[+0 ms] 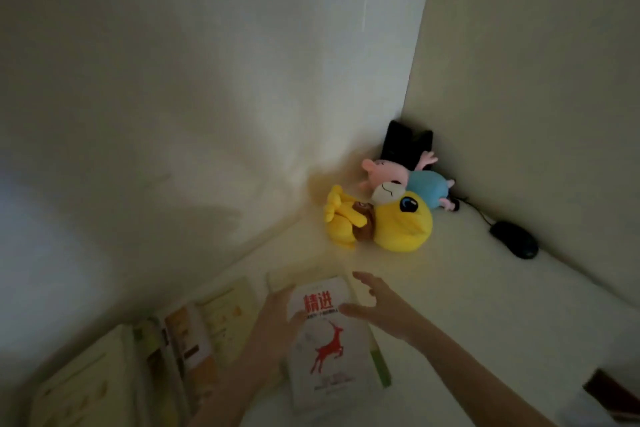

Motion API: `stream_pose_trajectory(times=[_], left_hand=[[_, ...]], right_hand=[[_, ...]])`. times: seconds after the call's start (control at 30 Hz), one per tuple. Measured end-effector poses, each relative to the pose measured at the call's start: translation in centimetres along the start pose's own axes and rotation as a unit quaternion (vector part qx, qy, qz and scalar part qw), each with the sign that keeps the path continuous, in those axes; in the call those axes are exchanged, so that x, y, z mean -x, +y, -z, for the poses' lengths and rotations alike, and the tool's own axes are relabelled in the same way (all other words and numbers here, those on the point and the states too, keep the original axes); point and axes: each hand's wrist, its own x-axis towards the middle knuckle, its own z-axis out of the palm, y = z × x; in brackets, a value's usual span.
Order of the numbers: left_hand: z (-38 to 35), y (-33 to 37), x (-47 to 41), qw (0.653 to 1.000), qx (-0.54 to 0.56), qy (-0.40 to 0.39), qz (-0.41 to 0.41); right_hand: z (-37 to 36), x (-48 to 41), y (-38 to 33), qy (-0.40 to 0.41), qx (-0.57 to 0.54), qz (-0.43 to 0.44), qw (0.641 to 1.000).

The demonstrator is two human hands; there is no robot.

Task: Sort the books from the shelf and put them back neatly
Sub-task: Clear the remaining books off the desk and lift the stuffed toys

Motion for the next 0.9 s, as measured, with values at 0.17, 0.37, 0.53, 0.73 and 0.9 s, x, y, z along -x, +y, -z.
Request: stream_pose_trajectory(times=[0.17,0.37,0.53,0.73,0.9], left_hand=[[-6.2,-3.5,0.9,0.980,0.125,-0.029,0.155],[-8.3,-2.6,1.1,0.966,0.174,0.063,0.183],[-8.7,-3.6,1.1,0.960,0.175,0.066,0.208],[-9.0,-3.7,1.5,0.957,0.158,0.079,0.231],[-10.0,-2.5,1.0,0.971,0.112,0.054,0.204]], right_hand=[[-6.2,-2.2,7.0,-0.049,0.095,-0.104,0.989],[-8.6,-1.7,9.9,0.021,0.070,-0.113,0.991],[-8.9,-2.1,10.3,0.042,0.051,-0.103,0.993],[-9.3,-3.3,10.7,0.058,-0.001,-0.092,0.994],[-8.2,-3.6,11.5,0.093,-0.030,-0.103,0.990]])
